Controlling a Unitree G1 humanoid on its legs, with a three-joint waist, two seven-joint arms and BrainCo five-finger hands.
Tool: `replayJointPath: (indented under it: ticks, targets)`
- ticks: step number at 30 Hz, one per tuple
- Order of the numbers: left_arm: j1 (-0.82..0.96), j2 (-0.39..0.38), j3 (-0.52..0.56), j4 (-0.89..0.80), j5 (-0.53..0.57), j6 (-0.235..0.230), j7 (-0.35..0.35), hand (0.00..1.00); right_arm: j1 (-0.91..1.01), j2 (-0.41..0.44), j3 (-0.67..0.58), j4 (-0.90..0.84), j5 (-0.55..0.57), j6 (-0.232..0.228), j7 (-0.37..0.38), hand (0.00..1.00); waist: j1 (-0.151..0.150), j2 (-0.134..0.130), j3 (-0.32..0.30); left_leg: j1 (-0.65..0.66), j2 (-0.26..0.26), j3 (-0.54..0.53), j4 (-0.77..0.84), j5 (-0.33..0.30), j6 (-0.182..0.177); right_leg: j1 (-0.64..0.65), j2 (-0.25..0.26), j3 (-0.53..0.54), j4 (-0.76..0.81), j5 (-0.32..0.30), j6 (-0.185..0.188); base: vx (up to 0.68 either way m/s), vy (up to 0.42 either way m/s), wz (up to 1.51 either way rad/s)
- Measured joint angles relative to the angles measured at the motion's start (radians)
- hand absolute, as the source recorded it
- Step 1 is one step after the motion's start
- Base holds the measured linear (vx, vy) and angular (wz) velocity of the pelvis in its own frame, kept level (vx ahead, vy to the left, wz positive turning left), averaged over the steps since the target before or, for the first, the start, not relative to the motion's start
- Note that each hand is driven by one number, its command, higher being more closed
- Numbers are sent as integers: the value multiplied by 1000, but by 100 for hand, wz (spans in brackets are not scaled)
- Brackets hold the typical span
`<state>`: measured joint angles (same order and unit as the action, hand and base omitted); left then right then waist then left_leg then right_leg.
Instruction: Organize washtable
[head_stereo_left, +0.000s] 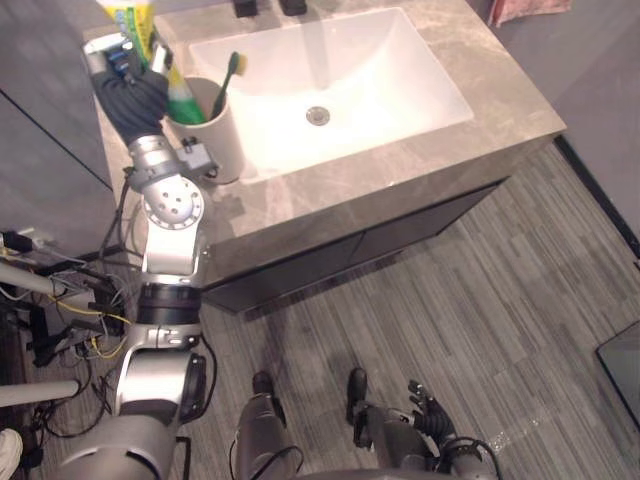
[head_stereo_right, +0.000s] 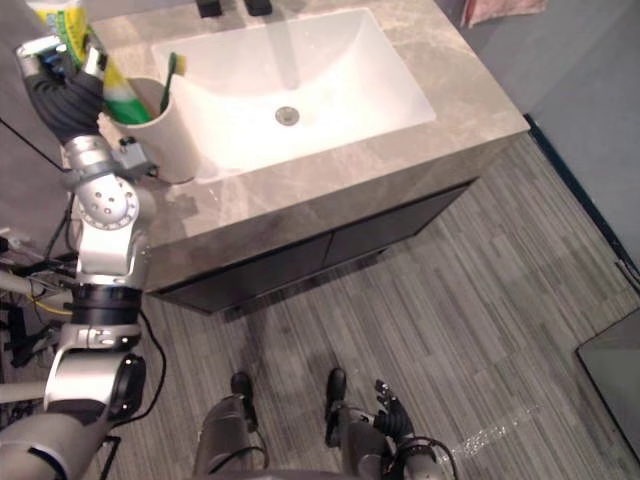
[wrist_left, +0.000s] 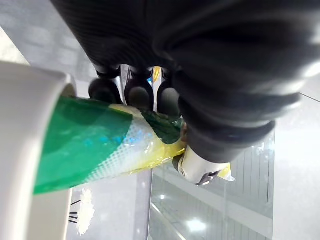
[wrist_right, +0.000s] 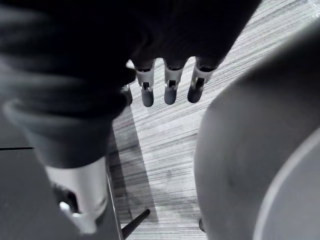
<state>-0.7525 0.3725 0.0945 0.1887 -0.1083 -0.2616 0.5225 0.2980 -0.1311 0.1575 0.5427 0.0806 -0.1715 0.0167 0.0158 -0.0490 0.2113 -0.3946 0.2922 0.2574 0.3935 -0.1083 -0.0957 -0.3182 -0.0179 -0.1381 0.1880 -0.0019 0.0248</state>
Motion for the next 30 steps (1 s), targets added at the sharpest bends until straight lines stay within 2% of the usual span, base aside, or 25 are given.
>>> replayJointPath:
  ticks: [16,30]
  targets:
    - [22,0,0,-32,-17,-21,-21,0,0,5,0,0,0,1,0,0,-1,-3,-2,0,0,0,-5,0,0,0,0,0,0,0,0,0,0,0]
    - [22,0,-2,-32,-17,-22,-23,0,0,18,3,0,0,2,1,0,-1,-23,-14,1,-1,0,-8,1,0,0,0,0,0,0,0,0,0,0]
